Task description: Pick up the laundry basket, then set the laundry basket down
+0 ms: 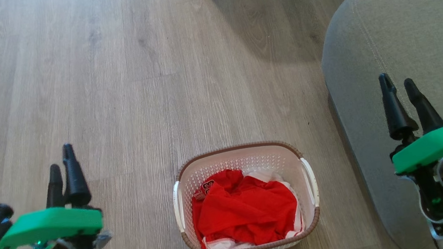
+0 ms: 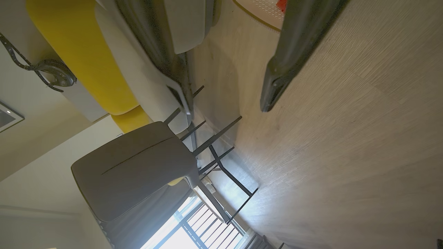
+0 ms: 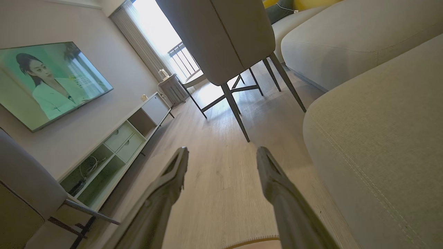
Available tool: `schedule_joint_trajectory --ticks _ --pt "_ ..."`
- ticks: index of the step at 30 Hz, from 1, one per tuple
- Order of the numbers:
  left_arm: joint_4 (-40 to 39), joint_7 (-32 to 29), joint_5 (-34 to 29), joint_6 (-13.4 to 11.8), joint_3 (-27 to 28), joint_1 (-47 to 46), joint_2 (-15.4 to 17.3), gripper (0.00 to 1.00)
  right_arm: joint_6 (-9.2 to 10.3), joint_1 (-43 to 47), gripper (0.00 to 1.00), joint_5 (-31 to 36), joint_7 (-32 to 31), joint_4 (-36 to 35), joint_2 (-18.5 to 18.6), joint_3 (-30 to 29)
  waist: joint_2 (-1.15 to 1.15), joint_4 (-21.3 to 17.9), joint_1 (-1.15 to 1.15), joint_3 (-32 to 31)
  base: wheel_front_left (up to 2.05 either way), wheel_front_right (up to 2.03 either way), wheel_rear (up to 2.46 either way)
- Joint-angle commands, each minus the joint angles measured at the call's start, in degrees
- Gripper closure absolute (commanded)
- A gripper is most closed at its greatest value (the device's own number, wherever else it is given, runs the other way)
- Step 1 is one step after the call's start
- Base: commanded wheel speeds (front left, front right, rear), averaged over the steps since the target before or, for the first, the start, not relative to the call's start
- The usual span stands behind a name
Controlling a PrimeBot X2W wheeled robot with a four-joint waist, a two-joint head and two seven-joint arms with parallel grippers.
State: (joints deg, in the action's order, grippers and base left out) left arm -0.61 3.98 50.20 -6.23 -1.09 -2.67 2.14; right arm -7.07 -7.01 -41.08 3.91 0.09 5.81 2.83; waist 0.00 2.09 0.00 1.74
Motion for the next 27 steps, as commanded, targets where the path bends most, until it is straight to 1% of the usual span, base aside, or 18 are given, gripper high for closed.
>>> schedule_joint_trajectory --ticks 1,5,9,10,14,16,17,21,25,27 --pt "-2.6 0.6 -1.3 -0.2 0.8 -3.2 0.5 0.0 -0.22 -3.3 0.0 1.5 0.7 -2.8 1.1 0.8 0.0 0.0 0.0 0.0 0.0 0.0 0.0" --pt "-3.8 1.3 -6.9 -2.3 -2.2 -3.6 0.6 0.0 -0.23 -3.7 0.0 5.1 1.4 -3.6 1.7 2.3 0.0 0.2 0.0 0.1 0.0 0.0 0.0" --pt "-4.1 1.9 -11.4 -3.6 -5.4 -4.0 1.2 0.0 -0.24 -3.4 0.0 9.2 2.0 -3.0 1.9 3.1 0.0 0.2 0.0 0.2 0.0 0.0 0.0" --pt "-4.1 1.9 -11.4 -3.6 -5.4 -4.0 1.2 0.0 -0.24 -3.4 0.0 9.2 2.0 -3.0 1.9 3.1 0.0 0.2 0.0 0.2 0.0 0.0 0.0" --pt "-2.6 2.6 -13.4 -3.1 -8.9 -3.9 2.2 0.0 -0.26 -3.4 0.0 13.5 2.7 -2.7 1.4 3.3 0.0 0.2 0.0 0.2 0.0 0.0 0.0" --pt "-2.1 3.0 -15.5 -3.4 -10.1 -4.3 2.8 0.0 -0.26 -3.4 0.0 15.1 3.1 -2.8 1.3 3.5 0.0 0.1 0.0 0.3 0.0 0.0 0.0" --pt "-1.9 3.1 -16.7 -3.9 -10.8 -4.5 3.2 0.0 -0.27 -3.5 0.0 16.0 3.2 -3.0 1.4 3.7 0.0 0.1 0.0 0.3 0.0 0.0 0.0" --pt "-0.9 3.8 -21.3 -7.2 -14.2 -5.3 4.7 0.0 -0.28 -3.2 0.0 20.0 3.9 -3.0 0.9 3.4 0.0 0.0 0.0 0.3 0.0 0.0 0.0" --pt "-0.3 4.5 -25.0 -10.9 -18.5 -6.6 6.7 0.0 -0.29 -3.4 0.0 25.1 4.6 -3.1 1.7 5.4 0.0 -0.1 0.0 0.3 0.0 0.0 0.0" --pt "0.1 4.8 -26.5 -12.4 -20.7 -7.4 7.8 0.0 -0.3 -3.5 0.0 26.8 4.9 -3.1 1.8 6.0 0.0 -0.1 0.0 0.4 0.0 0.0 0.0"
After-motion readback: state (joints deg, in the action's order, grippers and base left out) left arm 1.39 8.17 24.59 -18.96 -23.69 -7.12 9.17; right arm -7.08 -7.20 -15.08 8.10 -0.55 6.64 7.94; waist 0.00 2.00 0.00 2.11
